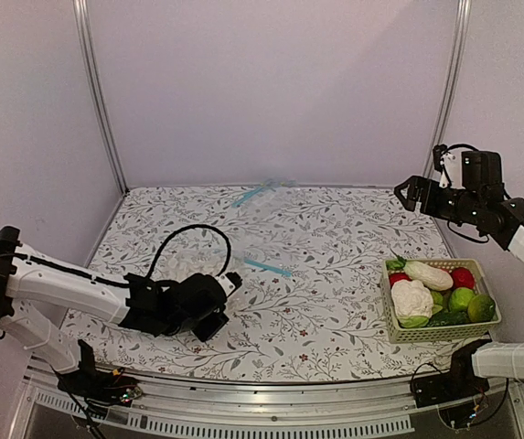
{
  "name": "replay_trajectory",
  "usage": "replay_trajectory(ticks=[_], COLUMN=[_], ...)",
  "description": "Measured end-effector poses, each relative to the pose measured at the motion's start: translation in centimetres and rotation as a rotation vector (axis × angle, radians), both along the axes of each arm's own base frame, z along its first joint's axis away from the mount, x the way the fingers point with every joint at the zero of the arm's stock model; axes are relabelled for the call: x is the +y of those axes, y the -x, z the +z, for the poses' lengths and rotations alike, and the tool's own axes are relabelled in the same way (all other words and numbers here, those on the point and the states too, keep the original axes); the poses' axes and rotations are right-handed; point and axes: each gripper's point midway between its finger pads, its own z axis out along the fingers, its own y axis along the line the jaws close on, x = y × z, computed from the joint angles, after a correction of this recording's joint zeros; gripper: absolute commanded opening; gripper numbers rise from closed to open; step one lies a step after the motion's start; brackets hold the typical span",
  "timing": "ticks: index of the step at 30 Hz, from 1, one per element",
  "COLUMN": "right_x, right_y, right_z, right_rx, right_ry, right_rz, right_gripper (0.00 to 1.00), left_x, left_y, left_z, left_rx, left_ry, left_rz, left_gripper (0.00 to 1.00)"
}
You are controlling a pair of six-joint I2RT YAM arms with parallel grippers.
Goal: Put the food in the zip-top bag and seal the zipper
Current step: Pick up the zipper food storage bag at the center of the board.
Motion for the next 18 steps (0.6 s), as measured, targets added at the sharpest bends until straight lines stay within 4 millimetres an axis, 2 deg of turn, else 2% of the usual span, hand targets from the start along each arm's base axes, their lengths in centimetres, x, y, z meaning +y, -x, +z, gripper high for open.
replay_trajectory(ticks=[5,8,13,18], right_x=[0.0,0.0,0.0,0.0], right_y=[0.1,0.1,0.2,0.2], right_z=[0.1,0.2,0.4,0.4], right_rx=[-0.002,-0.004,-0.01,-0.01], right_ry=[-0.001,-0.003,-0.004,-0.005], right_rz=[0.002,0.003,0.003,0.004], right_gripper=[0.99,0.99,0.99,0.99], left_x=[0.6,0.9,1.1,0.8], left_y=[-0.4,-0.5,-0.9,-1.4], left_z=[-1.6,-2.3,-2.5,-1.7], left_rx=[0.017,0.02,0.008,-0.009], left_ry=[-0.04,-0.063,-0.073,-0.07], left_rz=[0.028,0.042,0.068,0.077], left_gripper=[0.55,0.42,0.13,0.04])
